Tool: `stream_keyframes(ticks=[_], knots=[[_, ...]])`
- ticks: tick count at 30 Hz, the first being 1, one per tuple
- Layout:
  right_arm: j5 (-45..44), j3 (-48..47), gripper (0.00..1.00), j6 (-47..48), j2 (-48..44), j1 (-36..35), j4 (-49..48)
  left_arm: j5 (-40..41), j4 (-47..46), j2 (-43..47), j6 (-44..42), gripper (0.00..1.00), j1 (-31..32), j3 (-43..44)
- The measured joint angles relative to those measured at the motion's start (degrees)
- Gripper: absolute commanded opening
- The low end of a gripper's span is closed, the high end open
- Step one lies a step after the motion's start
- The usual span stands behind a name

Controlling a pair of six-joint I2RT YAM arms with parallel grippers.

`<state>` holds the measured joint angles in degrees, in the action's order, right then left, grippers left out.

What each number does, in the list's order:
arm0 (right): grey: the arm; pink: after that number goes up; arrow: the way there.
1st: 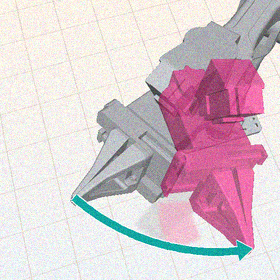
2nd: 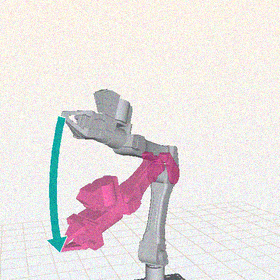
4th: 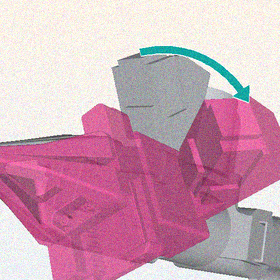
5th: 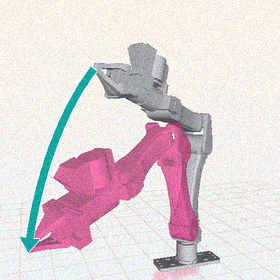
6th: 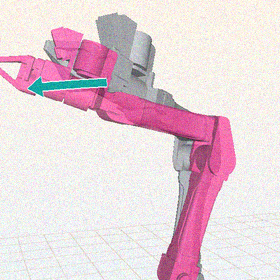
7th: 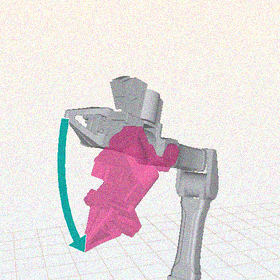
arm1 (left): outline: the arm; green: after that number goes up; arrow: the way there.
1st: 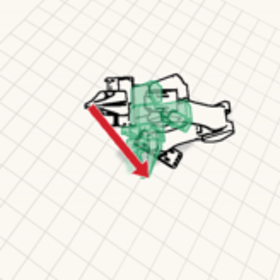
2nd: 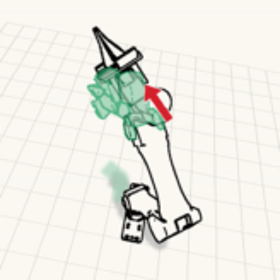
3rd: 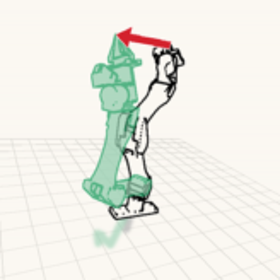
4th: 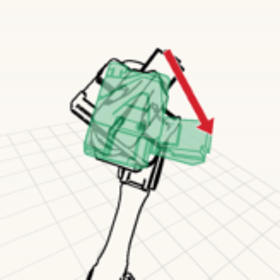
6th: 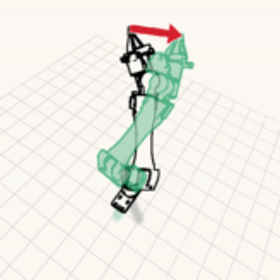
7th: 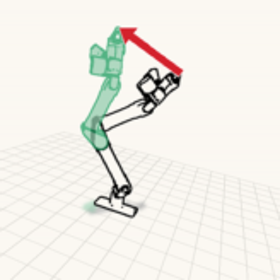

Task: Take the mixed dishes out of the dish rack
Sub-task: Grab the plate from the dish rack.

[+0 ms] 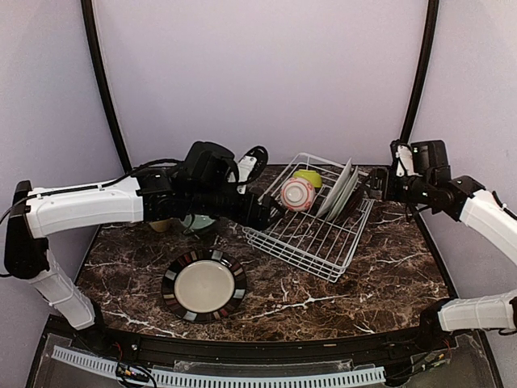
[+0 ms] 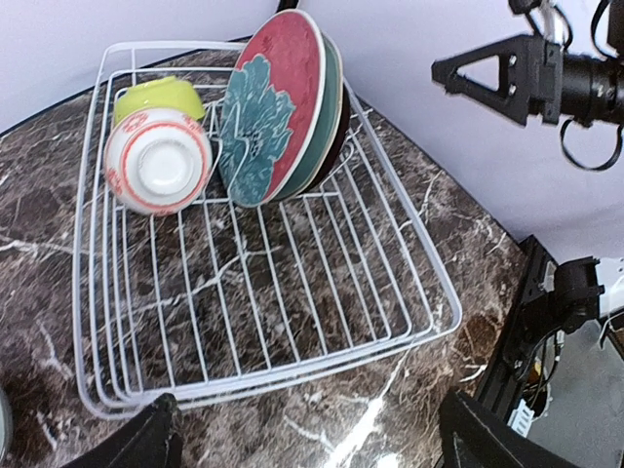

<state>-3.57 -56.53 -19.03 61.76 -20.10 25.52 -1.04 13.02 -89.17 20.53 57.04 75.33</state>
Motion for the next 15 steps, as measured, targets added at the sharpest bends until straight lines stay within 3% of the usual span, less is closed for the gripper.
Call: stream_keyframes(ticks=[7,15], knots=[[2.9,6.5,0.99,0.3,-2.4,7.2,-0.2,-9.7,-7.4,-9.6,0.5,0.83,-4.1,7.4],[6.7,7.7,0.99,2.3,-6.1,13.3,0.0,-14.4,-8.4,-26.3,-1.4,0.69,-5.0,25.7]])
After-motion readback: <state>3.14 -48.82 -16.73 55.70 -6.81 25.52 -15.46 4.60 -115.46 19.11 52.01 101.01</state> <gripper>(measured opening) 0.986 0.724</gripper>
